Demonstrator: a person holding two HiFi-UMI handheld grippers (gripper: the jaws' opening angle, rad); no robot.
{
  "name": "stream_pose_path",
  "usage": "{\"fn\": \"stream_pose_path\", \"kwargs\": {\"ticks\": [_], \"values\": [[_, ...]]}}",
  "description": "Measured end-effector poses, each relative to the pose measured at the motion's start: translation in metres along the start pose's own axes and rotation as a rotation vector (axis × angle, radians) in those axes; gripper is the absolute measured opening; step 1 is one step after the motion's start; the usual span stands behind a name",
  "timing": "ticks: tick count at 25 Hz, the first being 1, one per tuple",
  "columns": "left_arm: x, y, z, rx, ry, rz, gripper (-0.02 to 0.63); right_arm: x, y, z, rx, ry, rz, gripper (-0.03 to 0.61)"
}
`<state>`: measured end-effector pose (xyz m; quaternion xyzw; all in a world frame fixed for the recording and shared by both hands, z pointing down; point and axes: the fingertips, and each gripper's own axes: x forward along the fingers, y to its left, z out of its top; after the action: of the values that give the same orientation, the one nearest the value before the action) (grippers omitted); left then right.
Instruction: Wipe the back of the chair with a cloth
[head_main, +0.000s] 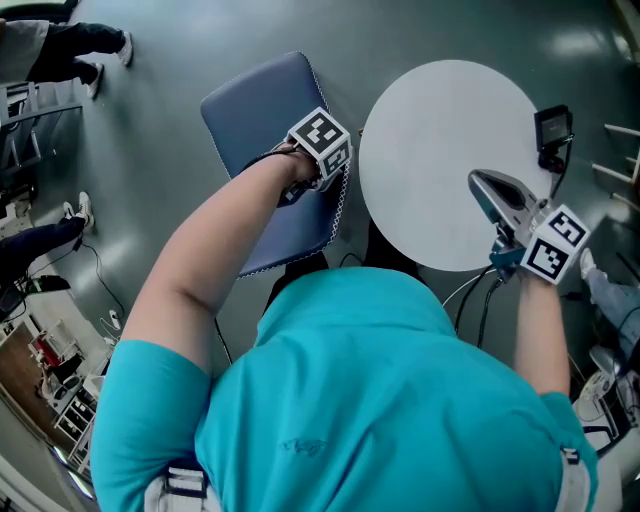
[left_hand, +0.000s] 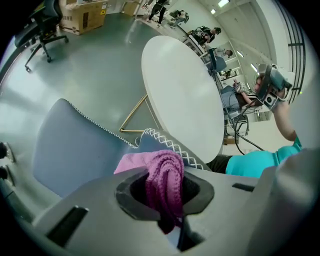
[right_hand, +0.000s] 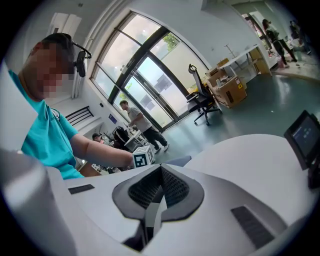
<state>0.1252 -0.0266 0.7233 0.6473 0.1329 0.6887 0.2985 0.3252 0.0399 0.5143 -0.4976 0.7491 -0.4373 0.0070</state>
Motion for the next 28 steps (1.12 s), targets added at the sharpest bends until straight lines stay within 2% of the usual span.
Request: {"fn": "stream_pose_path", "kwargs": {"ticks": [9,11,15,18,22,28], "values": [[-0.016,0.009,0.029,-0.108,-0.114,-0.038,0.059,0.003,-0.003,-0.003,0.003,0.006,0.001,-0.002],[-0.025,0.003,0.044,-0.14,-0.182,-0.075,0.06,0.003,-0.001,-0.002,-0.002,0.012,0.004,-0.002],[-0.06,-0.019,0.084,-0.198,-0.378,-0.2,0.06,0.006,0.006,0.004,-0.022,0.026,0.02,-0.002],[-0.095,-0.017,0.092,-0.196,-0.478,-0.202,0.06,0.01,0.012,0.01,-0.035,0.029,0.024,-0.002],[-0.129,0.01,0.059,-0.187,-0.531,-0.086,0.06,0.018,0.018,0.014,-0.055,0.035,0.049,-0.002],[-0.157,0.084,-0.072,-0.299,-0.521,0.075,0.06,0.082,0.062,0.025,-0.107,0.079,0.128,-0.002]]}}
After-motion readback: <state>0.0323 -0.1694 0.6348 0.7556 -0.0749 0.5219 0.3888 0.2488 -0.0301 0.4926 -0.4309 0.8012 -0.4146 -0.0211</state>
